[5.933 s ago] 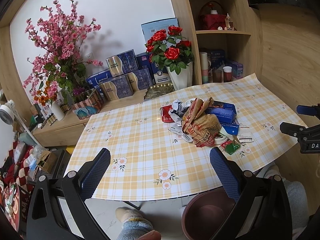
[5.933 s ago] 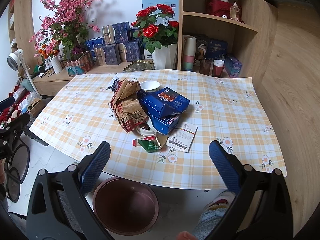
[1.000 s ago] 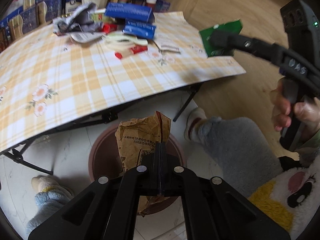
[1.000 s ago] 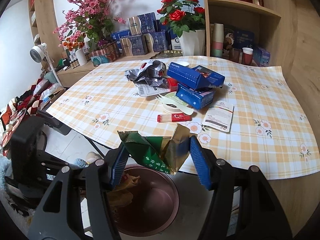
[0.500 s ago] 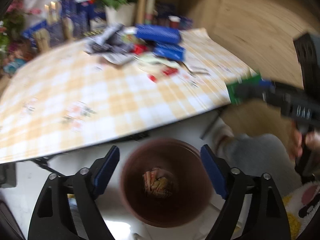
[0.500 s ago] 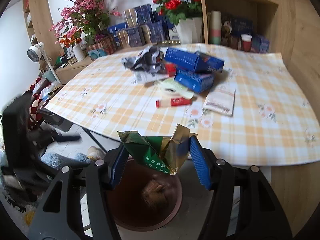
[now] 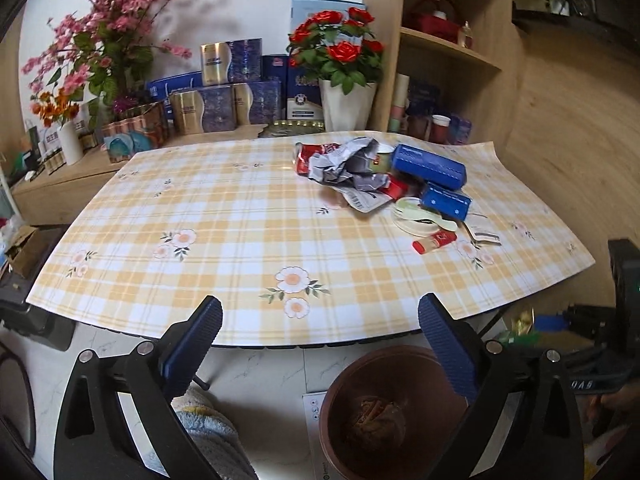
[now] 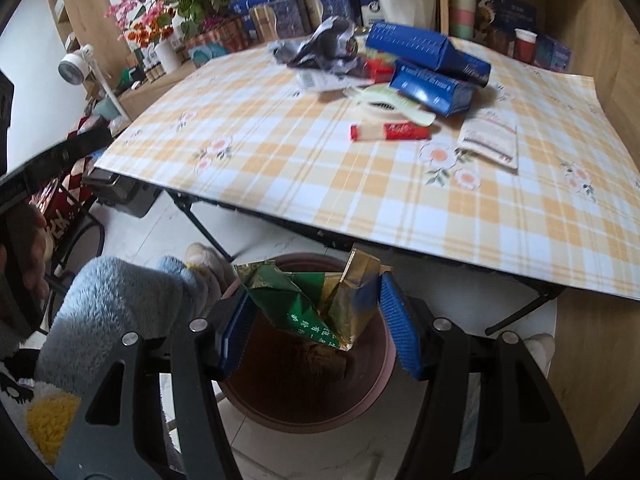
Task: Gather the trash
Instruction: 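Lower both held items over the brown bin and release them, then move the right tool back over the table toward the blue boxes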
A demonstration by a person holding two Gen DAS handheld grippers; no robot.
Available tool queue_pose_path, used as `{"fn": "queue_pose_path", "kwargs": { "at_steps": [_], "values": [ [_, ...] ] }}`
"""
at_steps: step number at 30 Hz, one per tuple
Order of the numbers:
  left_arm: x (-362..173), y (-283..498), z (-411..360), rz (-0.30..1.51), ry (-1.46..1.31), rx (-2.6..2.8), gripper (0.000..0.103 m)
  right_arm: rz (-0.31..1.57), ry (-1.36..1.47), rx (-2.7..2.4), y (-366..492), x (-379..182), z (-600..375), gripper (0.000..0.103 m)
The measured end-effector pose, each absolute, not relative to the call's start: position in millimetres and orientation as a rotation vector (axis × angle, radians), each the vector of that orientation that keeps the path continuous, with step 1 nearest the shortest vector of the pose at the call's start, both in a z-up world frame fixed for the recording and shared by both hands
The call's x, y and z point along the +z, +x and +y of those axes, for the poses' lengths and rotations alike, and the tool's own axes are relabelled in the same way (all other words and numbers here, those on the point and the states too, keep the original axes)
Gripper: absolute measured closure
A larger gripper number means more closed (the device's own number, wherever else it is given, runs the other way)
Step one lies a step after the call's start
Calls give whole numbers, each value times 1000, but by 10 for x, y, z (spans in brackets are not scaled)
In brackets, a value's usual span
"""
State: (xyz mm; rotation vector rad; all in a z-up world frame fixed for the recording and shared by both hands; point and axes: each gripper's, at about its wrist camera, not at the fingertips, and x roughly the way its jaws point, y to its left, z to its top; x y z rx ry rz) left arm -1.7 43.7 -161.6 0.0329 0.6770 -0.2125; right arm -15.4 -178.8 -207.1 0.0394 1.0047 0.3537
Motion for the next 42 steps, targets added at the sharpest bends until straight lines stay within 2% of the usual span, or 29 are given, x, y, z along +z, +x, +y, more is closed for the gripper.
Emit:
{"fn": "queue_pose_path", "kwargs": {
  "at_steps": [8,13,15,18,20,33,42],
  "values": [
    [-1693,19,486,707,27,-187,7,1036,6,376,-159,-2148,-1672,39],
    [-1728,22,473,715,30,-197,7,1070,12,401,-149,-2202,-1636,34],
    [-1735,26,464,718,31,-199,7,1074,3,404,-163,-2212,-1608,20],
    [-1748,32,453,721,33,-200,7,1065,-19,386,-173,-2203,-1594,9],
    [-1756,24,447,722,33,-203,7,1057,-29,346,-160,-2198,-1619,6],
    [-1765,46,417,734,21,-235,7,1068,-33,206,-35,-2204,-1793,6],
    [-1732,117,468,762,-66,-261,7,995,-5,184,64,-2052,-1941,6]
  ]
}}
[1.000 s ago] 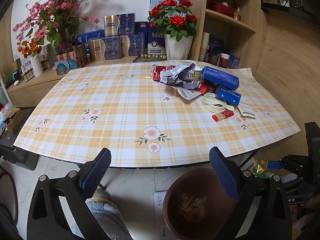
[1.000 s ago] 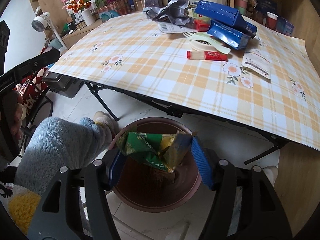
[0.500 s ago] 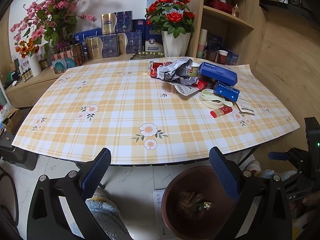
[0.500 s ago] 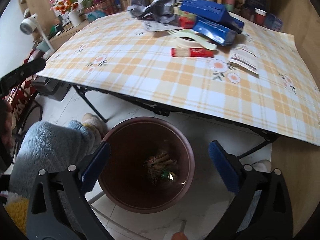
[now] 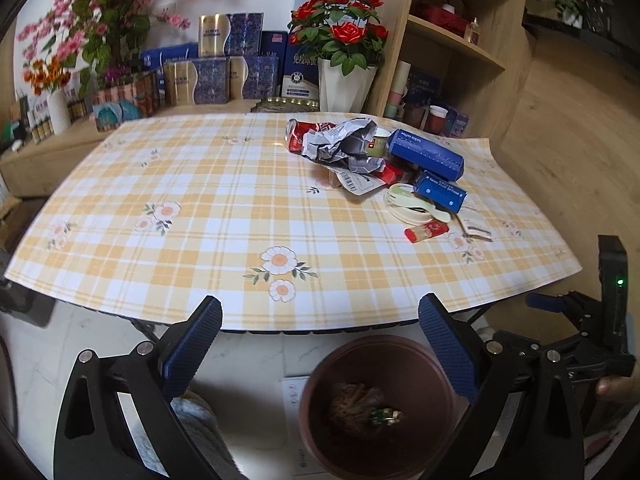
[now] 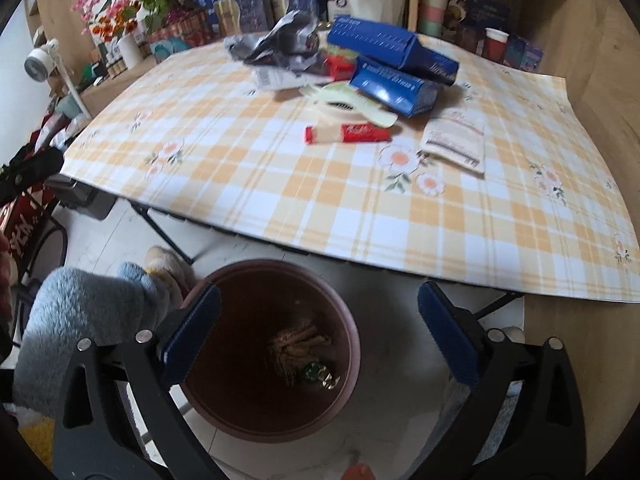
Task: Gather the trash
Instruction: 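Move the right tool back over the table toward the blue boxes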
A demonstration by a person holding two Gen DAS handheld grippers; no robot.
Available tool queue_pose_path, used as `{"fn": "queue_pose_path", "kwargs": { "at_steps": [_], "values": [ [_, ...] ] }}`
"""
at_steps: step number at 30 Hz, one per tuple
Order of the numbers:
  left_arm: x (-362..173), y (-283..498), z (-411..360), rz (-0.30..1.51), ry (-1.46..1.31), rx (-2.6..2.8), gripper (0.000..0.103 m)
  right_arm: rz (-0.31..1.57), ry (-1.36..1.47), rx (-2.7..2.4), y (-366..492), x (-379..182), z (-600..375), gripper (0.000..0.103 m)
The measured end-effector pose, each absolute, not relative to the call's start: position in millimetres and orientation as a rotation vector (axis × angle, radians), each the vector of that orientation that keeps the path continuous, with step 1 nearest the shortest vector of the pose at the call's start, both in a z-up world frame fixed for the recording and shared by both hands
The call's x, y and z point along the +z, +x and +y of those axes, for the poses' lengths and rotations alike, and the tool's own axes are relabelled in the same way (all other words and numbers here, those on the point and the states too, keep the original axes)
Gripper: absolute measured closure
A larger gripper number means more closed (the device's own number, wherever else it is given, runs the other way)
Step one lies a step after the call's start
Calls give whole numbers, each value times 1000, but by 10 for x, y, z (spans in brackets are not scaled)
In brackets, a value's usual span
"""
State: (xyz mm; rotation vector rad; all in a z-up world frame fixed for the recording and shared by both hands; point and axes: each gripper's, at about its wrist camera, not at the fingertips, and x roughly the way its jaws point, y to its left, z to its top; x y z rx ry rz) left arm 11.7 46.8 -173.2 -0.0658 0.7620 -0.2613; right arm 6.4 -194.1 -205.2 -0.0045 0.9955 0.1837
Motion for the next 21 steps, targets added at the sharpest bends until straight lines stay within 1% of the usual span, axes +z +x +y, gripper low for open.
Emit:
{"fn": "queue_pose_path", "kwargs": {
  "at_steps": [8,13,17,21],
  "values": [
    [-1734,136,452,750,-42,-248,7,954,113,202,188,-1946,-2177,6],
    [-1714,229,443,743,-30,-251,7,953,65,201,401,-1891,-2214,6],
    [-1690,323,455,736,-25,-252,7,951,-31,195,647,-1827,-2191,6],
    [-1695,444,509,733,-40,-242,7,958,-85,164,1098,-1730,-2184,6]
  ]
}}
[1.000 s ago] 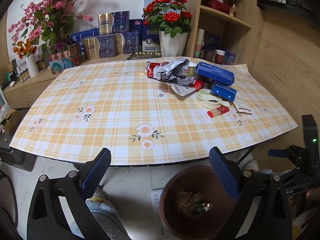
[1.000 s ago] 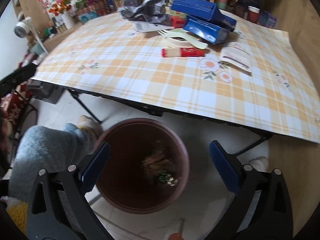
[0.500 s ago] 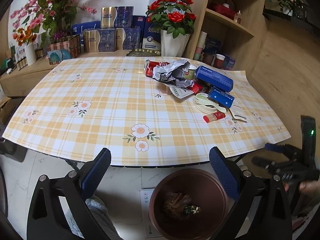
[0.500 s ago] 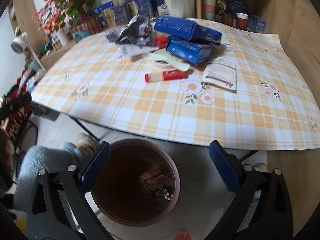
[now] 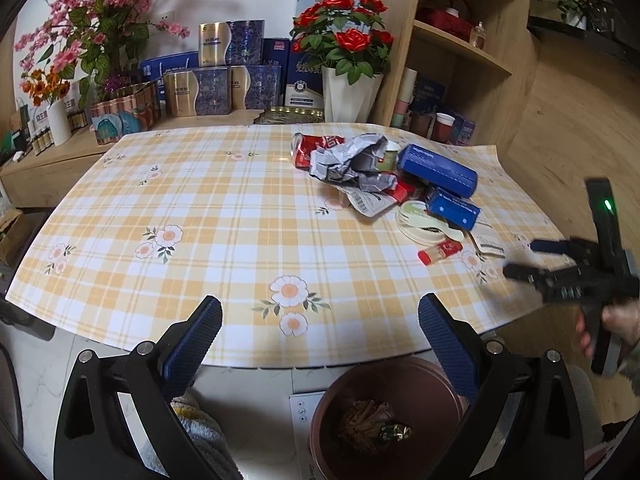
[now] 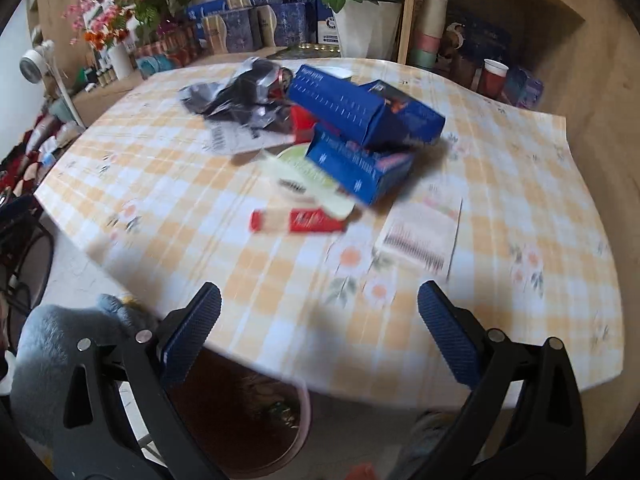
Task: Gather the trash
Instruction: 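Move the right tool back over the table toward the blue boxes, then grasp the long blue Luckin Coffee box with the right tool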
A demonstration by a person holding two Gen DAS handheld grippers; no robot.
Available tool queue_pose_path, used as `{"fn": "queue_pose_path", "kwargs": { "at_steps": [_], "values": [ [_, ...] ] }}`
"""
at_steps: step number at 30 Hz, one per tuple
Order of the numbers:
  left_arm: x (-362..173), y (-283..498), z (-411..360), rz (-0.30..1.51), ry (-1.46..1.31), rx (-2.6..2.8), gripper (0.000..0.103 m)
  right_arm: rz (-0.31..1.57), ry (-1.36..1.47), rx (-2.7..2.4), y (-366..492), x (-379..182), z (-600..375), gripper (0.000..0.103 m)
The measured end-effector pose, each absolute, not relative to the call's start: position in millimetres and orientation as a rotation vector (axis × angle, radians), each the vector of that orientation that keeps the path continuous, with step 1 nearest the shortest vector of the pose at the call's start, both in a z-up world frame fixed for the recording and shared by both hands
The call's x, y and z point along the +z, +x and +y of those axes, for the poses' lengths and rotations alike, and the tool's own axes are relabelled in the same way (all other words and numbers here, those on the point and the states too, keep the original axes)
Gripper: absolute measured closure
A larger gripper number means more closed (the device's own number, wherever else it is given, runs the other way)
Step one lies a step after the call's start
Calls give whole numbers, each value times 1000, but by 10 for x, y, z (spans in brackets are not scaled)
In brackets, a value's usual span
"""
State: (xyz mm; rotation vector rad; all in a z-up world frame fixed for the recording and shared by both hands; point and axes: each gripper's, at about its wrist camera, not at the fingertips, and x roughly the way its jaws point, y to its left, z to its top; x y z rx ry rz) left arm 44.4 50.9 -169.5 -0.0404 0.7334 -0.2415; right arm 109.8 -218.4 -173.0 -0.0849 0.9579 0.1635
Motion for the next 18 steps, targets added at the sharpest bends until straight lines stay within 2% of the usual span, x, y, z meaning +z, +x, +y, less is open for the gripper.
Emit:
{"fn": "queue_pose_path", "kwargs": {
  "at_steps": [6,16,17,18],
  "values": [
    [-1791,584,614,754,-83,-219,7,884,-253,131,1812,-1591,-2013,6],
    [-2002,719,812,798,-115,-189,7,940,-468,15,2668,-1913,-1657,7],
    [-2019,736,822,801,-109,-187,7,941,-472,5,2706,-1935,-1641,8],
    [-2029,748,828,803,-103,-185,7,951,-463,-6,2762,-1962,-1634,14]
  ]
}}
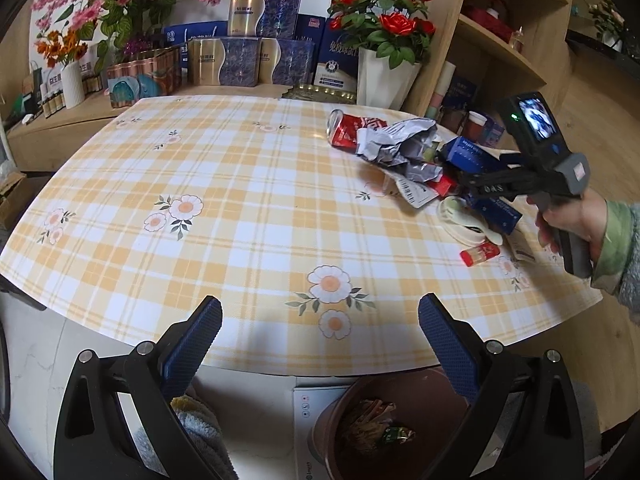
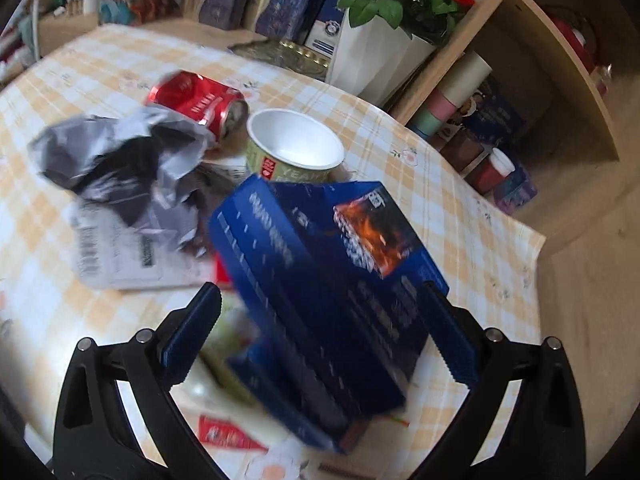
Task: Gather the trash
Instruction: 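Grasp the long blue Luckin Coffee box with the right tool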
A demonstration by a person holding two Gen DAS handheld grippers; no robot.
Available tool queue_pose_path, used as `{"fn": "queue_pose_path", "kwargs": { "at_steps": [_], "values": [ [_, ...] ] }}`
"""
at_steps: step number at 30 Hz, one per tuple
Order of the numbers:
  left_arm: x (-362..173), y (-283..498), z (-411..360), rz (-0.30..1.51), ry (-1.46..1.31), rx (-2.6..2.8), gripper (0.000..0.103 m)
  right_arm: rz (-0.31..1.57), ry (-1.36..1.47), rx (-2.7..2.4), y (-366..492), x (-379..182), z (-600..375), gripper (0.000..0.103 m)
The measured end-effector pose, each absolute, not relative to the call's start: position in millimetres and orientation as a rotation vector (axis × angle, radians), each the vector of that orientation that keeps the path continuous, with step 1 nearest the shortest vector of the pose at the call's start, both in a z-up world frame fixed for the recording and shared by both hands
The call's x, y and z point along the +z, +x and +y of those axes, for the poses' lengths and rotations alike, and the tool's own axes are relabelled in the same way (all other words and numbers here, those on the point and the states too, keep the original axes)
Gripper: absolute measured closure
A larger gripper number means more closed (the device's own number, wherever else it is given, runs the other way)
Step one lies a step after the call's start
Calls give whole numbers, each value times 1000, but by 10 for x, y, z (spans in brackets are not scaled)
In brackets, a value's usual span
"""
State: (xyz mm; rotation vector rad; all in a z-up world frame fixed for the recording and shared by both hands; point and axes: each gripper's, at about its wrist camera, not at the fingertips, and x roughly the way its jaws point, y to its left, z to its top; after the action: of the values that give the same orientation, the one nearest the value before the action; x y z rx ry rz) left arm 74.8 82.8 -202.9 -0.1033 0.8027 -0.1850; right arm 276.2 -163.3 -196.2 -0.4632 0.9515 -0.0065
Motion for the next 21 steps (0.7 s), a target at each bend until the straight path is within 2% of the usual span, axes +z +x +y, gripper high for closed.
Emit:
{"fn": "queue_pose_path", "kwargs": {
  "at_steps": [1,3,10,21],
  "values": [
    [-2035,761,828,804,-102,-184,7,975,-448,-12,2814,-1990,-1636,20],
    [-2038,779,834,803,-105,-186,7,1016,-430,7,2865,-2025,-1631,40],
    [-2051,911,772,813,-113,-231,7,885,-327,81,2647,-1555,-1897,57],
    [-1913,1191,474,803,-126,-306,7,723,44,61,2141,-822,-2992,59]
  ]
}}
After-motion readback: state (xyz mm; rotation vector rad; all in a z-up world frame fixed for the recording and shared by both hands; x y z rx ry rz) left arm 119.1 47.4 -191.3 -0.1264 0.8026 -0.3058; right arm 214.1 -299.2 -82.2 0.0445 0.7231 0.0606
